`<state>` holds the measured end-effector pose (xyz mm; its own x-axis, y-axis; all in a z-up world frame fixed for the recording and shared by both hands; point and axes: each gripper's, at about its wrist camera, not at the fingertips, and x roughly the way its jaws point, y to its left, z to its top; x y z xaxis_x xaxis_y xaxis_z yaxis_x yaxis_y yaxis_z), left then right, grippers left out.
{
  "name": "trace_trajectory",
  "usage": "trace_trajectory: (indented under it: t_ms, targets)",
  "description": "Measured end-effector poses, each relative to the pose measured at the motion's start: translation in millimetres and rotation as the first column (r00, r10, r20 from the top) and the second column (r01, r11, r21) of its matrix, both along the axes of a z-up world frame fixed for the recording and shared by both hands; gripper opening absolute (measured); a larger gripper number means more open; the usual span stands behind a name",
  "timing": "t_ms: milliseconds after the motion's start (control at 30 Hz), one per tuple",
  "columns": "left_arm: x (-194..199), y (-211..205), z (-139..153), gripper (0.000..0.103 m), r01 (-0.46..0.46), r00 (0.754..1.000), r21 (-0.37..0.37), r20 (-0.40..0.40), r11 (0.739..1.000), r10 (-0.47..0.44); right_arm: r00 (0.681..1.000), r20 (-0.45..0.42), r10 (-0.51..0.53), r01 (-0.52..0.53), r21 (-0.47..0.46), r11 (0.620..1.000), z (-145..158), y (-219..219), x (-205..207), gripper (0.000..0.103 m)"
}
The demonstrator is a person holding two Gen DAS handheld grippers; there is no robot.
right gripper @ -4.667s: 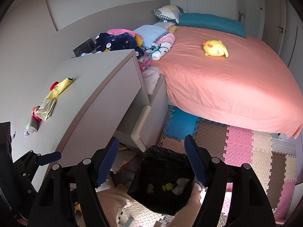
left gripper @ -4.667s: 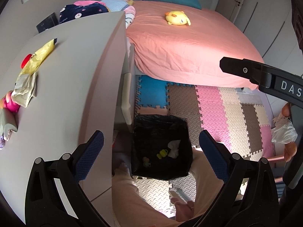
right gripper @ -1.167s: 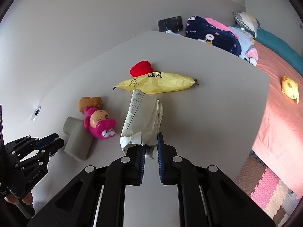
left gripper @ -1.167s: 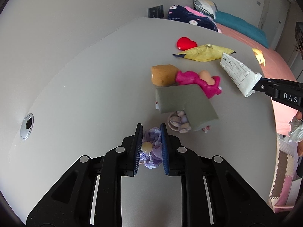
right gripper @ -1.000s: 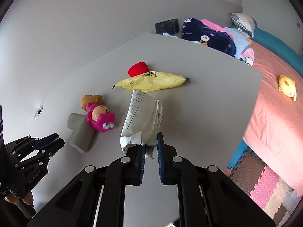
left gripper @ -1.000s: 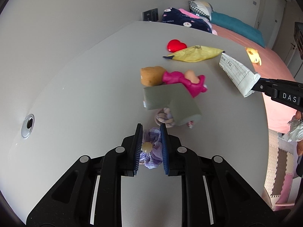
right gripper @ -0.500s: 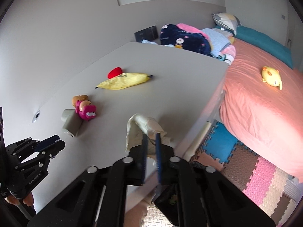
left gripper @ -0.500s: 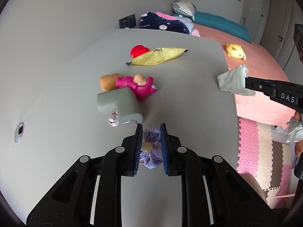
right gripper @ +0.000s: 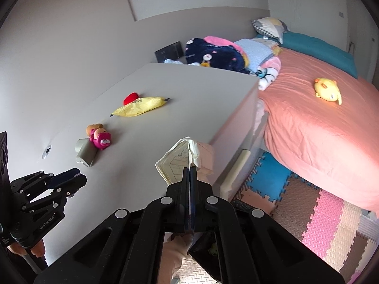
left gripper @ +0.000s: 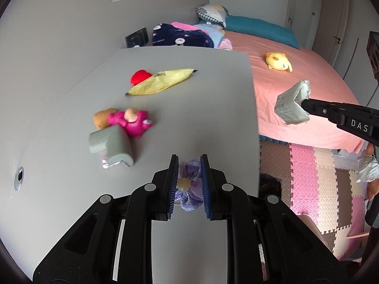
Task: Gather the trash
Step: 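Carry the purple flower and paper with both tools over the black bin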
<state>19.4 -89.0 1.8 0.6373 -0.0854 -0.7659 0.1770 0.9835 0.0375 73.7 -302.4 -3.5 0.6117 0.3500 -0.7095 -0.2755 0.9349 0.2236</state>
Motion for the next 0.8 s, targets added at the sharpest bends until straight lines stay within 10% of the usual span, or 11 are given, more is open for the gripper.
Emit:
trace_trajectory:
  t_ms: [800]
  targets:
    - [-9.2,-125.6,-10.8,0.018,0.28,0.959,-0.039,-0.021,0.959,-0.281,0.981,-0.004,-0.192,0.192,-0.011,0.981,-4.1,-103.1,-41.1,0.001]
